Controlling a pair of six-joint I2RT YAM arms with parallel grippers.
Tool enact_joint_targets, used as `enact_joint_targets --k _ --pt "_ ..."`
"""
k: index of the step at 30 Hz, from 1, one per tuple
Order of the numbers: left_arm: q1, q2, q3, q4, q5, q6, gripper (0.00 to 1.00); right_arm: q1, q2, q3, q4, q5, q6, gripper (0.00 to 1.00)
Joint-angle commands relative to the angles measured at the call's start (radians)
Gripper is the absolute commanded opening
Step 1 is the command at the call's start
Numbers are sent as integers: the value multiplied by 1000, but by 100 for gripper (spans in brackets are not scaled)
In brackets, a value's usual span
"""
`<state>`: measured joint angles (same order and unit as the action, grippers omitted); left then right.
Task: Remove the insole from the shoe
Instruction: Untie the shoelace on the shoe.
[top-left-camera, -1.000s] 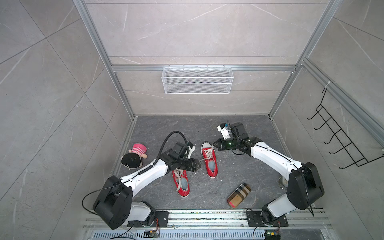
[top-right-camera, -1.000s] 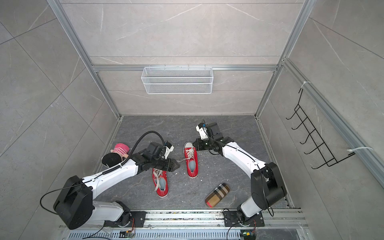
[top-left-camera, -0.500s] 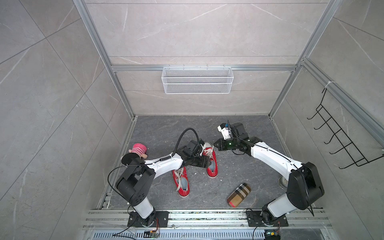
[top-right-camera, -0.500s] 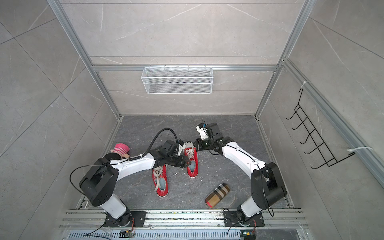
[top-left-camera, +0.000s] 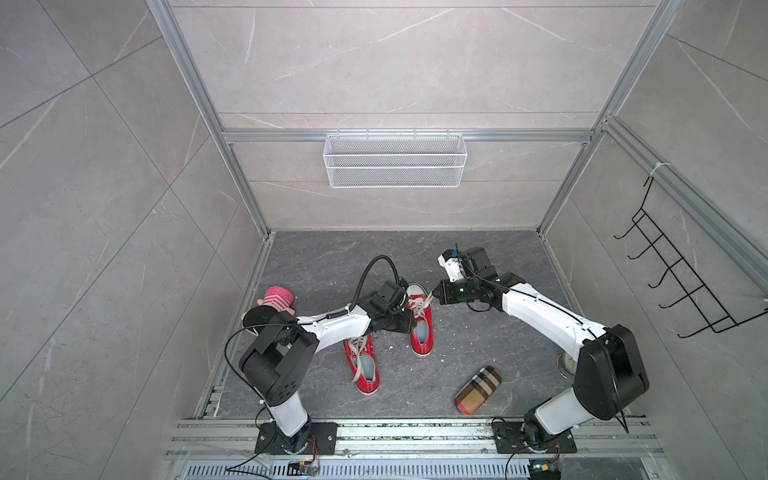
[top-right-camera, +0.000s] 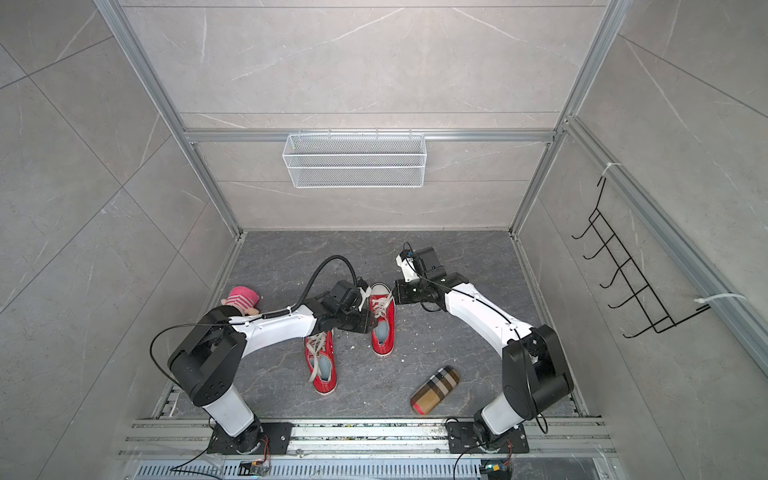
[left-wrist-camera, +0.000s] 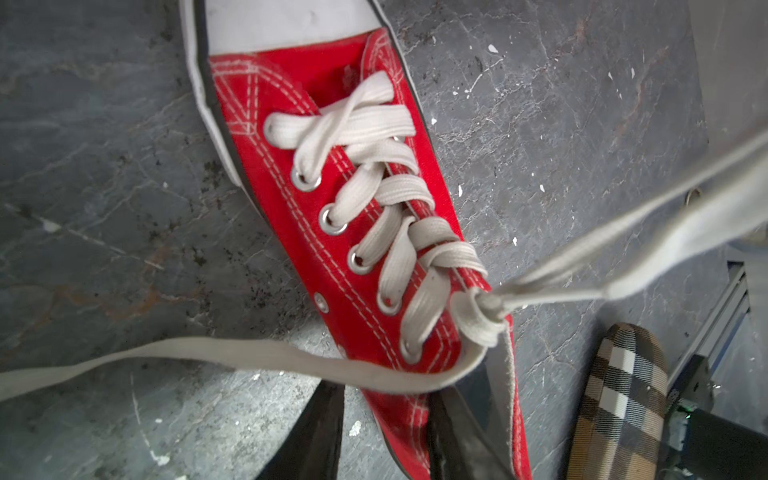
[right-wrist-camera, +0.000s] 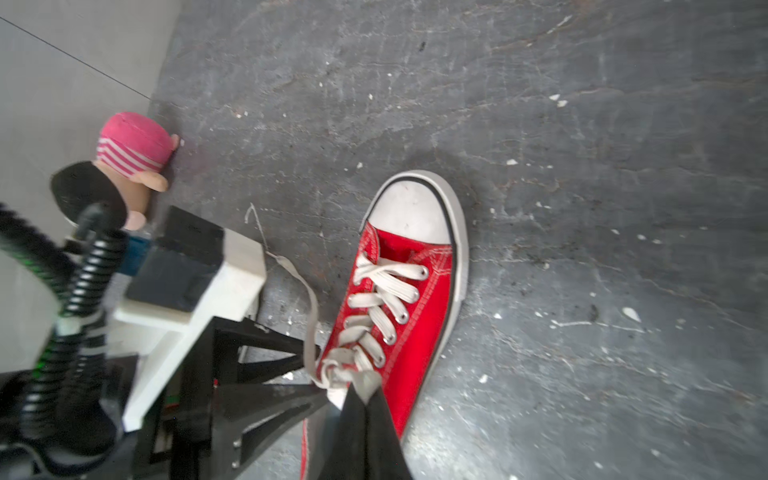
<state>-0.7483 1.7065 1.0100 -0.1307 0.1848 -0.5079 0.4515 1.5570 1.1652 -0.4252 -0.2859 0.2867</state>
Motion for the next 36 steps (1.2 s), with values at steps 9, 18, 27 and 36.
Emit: enact_joint_targets --k 9,18,27,36 --pt "3 -8 1 75 23 -25 0 -45 -94 79 -278 372 -174 31" --pt "-7 -49 -16 103 37 -48 0 81 -142 -33 -135 159 -172 52" --pt "-14 -74 -24 102 35 -55 0 213 11 -35 -27 199 -105 54" --pt "-21 -104 -26 104 36 -65 0 248 87 -27 -21 263 -86 50"
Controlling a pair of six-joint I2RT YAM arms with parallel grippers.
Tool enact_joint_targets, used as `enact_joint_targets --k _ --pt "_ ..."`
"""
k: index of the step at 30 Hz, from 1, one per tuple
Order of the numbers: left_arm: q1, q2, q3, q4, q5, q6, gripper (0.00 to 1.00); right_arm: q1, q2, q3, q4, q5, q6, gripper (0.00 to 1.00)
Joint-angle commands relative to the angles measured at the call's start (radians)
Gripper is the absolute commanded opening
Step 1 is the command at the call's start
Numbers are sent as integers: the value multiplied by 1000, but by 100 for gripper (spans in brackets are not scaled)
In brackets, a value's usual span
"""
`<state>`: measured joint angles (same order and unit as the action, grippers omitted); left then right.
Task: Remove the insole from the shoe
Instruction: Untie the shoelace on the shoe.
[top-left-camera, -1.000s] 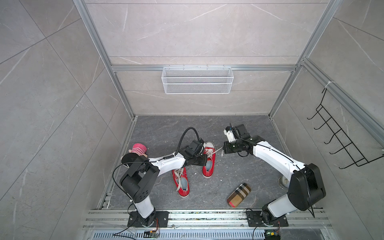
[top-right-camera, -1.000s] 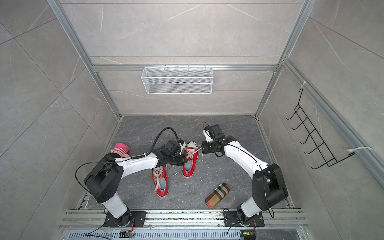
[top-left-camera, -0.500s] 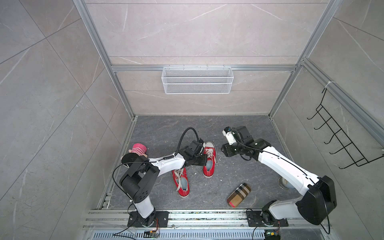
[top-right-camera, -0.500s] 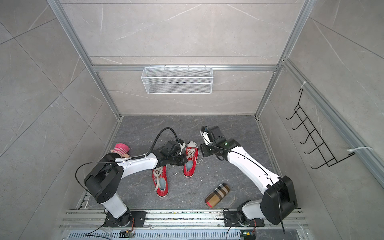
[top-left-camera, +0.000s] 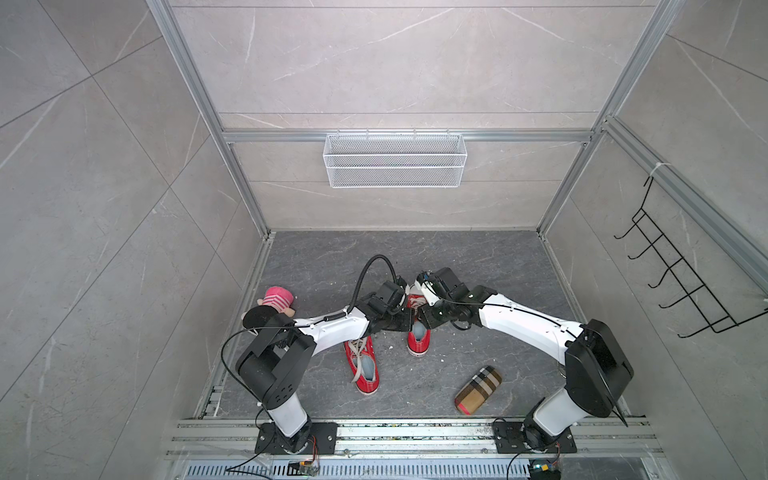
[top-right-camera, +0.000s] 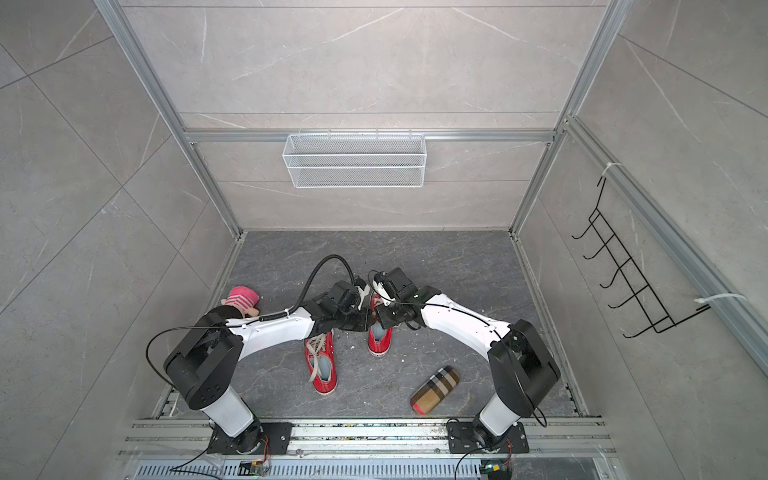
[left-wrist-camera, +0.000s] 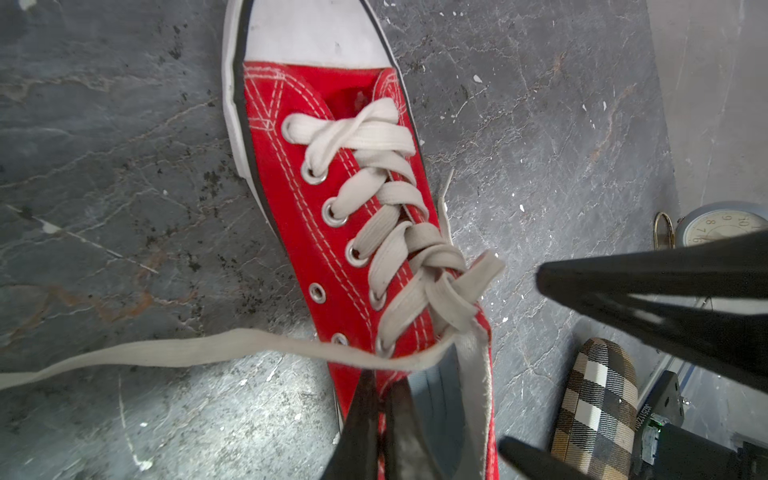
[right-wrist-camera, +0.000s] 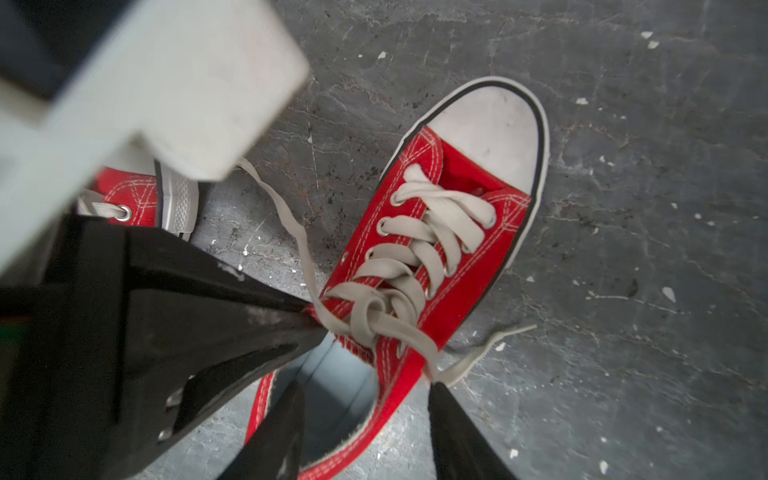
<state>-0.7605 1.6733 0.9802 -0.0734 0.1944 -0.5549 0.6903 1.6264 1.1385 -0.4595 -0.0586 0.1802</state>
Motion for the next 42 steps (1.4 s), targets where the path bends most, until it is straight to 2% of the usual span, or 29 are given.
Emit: enact_joint_targets --k 1,9,17,20,26,32,37,42 --pt "-10 -76 3 46 27 -19 0 10 20 2 14 44 22 50" --pt "-20 -134 0 45 34 -27 0 14 53 36 5 110 30 45" --pt "-26 -191 -4 -6 32 -15 0 14 51 57 71 241 49 29" --pt "-31 -219 -29 -14 6 -8 0 7 37 61 97 321 65 27" --pt "-31 -265 -65 -24 -15 -8 0 -50 37 83 86 393 100 25" --pt "-31 -258 -88 -30 -39 -9 0 -184 -42 -4 205 155 176 25" --pt "-31 -222 -125 39 -38 -29 0 -265 -62 -82 356 -161 235 25" --pt "-31 -178 -158 138 -30 -63 0 -276 -63 -99 374 -232 254 24"
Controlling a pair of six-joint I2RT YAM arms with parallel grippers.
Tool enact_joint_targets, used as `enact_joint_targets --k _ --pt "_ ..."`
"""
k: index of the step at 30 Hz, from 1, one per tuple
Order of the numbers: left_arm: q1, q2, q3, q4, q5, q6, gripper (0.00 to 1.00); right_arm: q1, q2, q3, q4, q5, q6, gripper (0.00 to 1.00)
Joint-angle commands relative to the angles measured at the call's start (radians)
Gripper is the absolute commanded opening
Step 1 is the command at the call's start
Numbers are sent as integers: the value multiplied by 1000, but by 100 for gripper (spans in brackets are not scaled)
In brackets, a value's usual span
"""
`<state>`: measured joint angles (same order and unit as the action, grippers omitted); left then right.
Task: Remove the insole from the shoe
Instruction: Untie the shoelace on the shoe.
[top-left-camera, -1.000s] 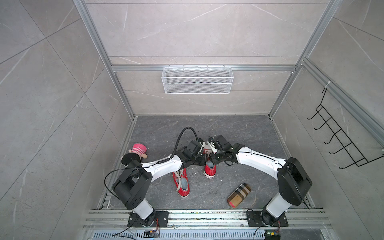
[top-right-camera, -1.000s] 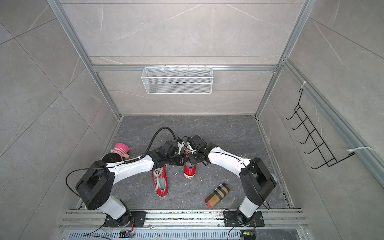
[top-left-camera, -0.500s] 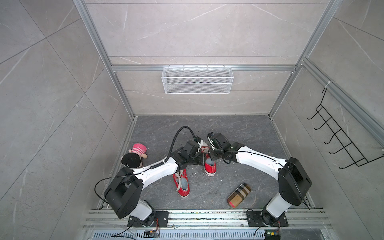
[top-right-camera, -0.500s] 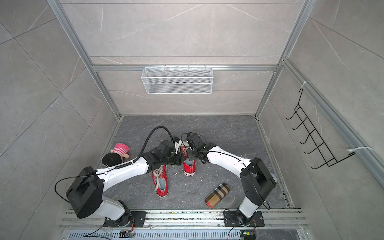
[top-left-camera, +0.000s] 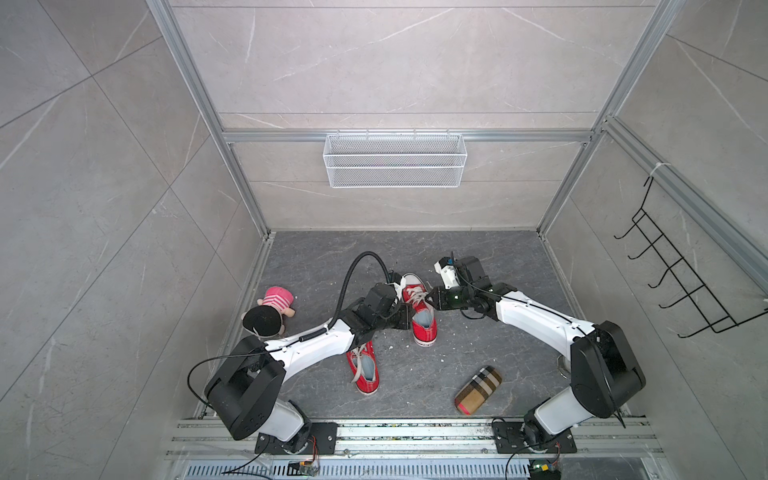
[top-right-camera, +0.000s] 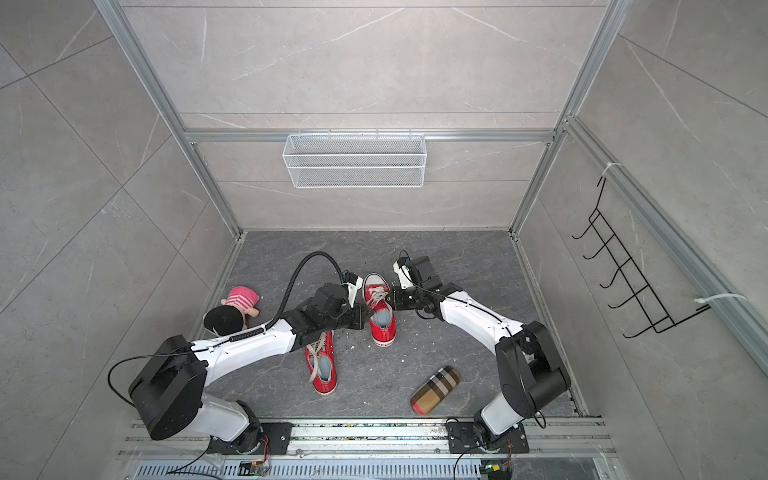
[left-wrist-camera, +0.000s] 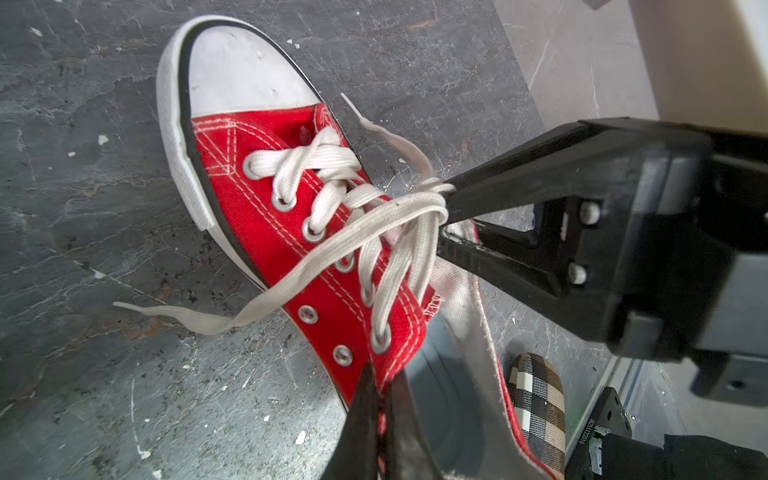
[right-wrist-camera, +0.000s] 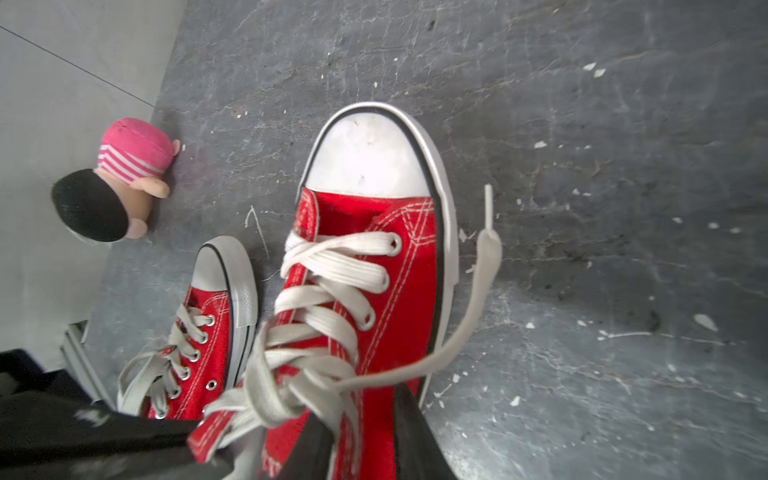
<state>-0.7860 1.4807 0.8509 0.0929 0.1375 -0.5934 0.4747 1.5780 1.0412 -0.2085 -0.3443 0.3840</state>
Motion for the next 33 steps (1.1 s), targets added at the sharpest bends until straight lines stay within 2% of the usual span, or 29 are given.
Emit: enact_joint_targets --k 1,3,10,13,19,27,33 --pt "-6 26 -31 -12 29 -29 0 -65 -16 -11 138 29 56 24" --pt "-7 51 -35 17 38 -36 0 -71 -20 -20 154 -1 70 23" --pt "-15 103 -51 82 36 -67 0 -72 -21 -35 137 -54 61 9" --pt "-16 107 -59 106 36 -81 0 -71 -32 -28 83 -56 23 12" --pt "-22 94 -65 116 23 -94 0 -42 -93 -64 -42 -60 -45 26" --pt "-25 98 -58 105 24 -93 0 81 -22 -71 -43 -22 -12 27" --pt "-29 99 -52 92 18 -89 0 103 3 -20 -92 25 -31 27"
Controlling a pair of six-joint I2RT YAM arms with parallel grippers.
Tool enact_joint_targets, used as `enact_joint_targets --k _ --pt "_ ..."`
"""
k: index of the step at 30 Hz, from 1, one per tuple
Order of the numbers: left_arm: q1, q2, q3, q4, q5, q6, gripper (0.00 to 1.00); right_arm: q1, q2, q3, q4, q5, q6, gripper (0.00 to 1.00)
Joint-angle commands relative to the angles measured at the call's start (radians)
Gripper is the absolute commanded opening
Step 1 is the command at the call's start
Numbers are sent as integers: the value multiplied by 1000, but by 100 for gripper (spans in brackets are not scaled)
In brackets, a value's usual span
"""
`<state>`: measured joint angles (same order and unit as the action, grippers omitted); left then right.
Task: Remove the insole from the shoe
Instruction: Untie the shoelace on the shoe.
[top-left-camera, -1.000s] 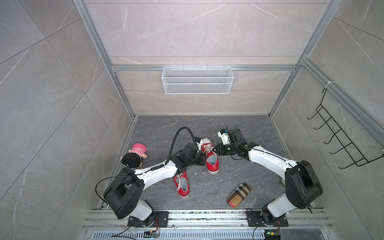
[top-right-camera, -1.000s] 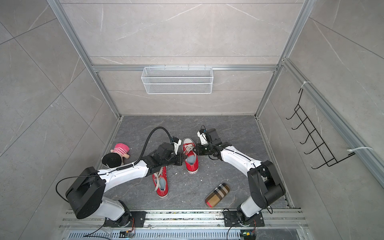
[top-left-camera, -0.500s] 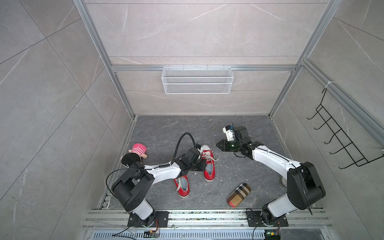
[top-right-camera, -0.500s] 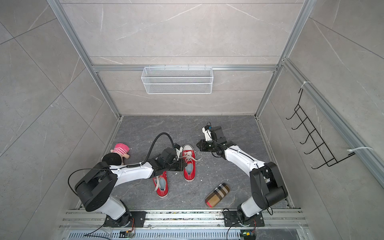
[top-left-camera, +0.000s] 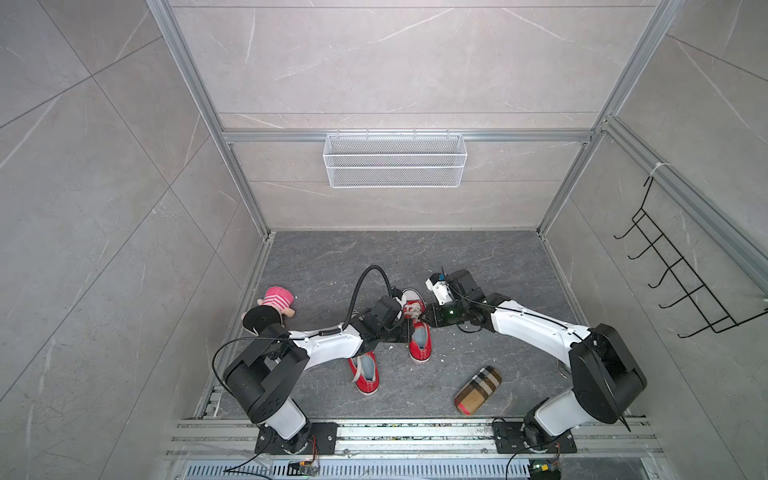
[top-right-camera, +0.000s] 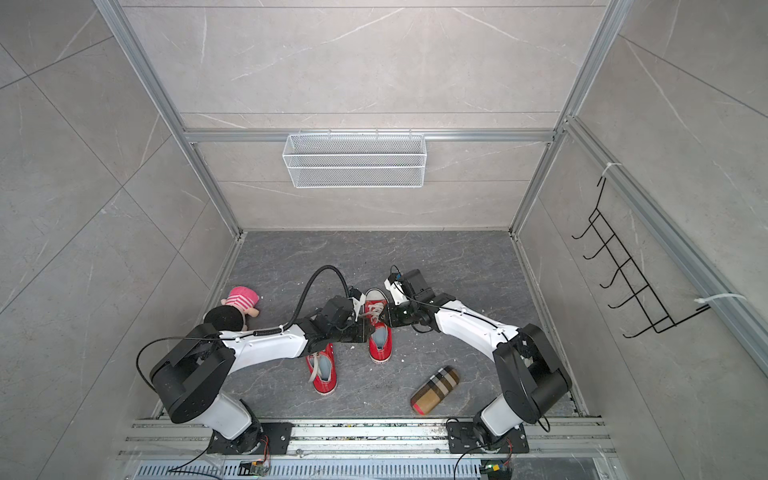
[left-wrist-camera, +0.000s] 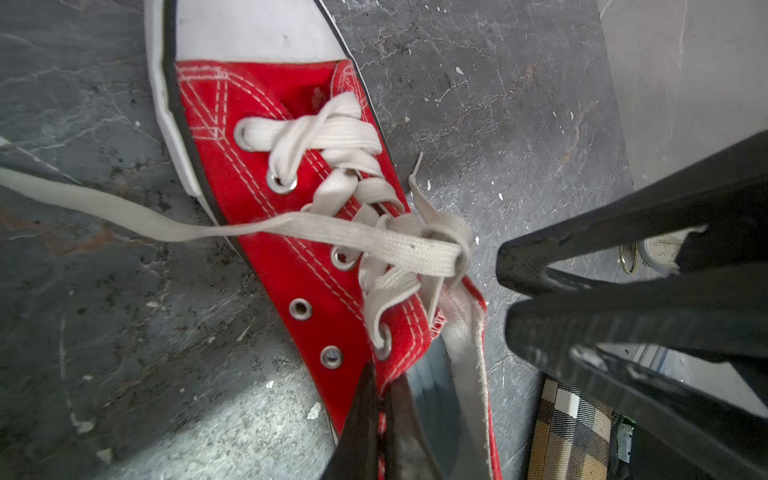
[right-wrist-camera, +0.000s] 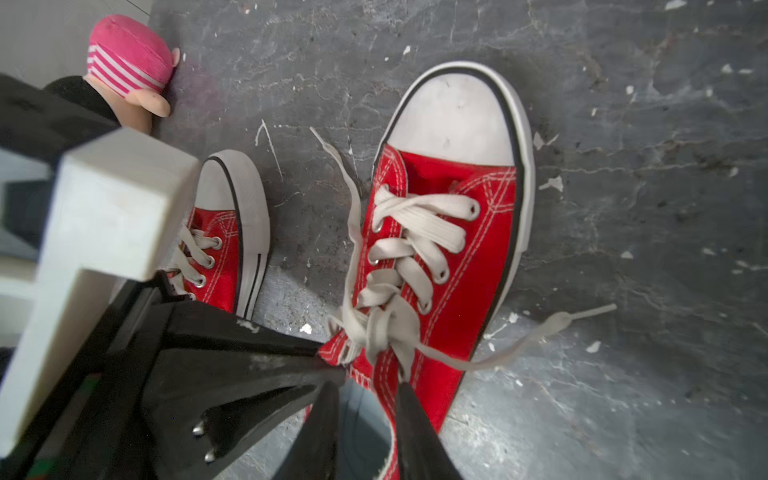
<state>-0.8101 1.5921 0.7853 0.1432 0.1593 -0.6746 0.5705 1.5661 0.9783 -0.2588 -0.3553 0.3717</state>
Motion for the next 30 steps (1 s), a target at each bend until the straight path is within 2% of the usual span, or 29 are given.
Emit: enact_joint_targets --k 1,10,25,30 --pt "-6 -12 15 42 -4 -8 0 16 20 53 -54 49 -23 27" --pt "-12 -18 28 42 -1 -7 0 38 56 115 -128 105 -6 26" --pt "-20 -22 56 45 9 1 0 49 108 190 -199 113 -11 24" --pt "-21 -20 63 47 11 2 0 51 110 192 -203 115 -13 19"
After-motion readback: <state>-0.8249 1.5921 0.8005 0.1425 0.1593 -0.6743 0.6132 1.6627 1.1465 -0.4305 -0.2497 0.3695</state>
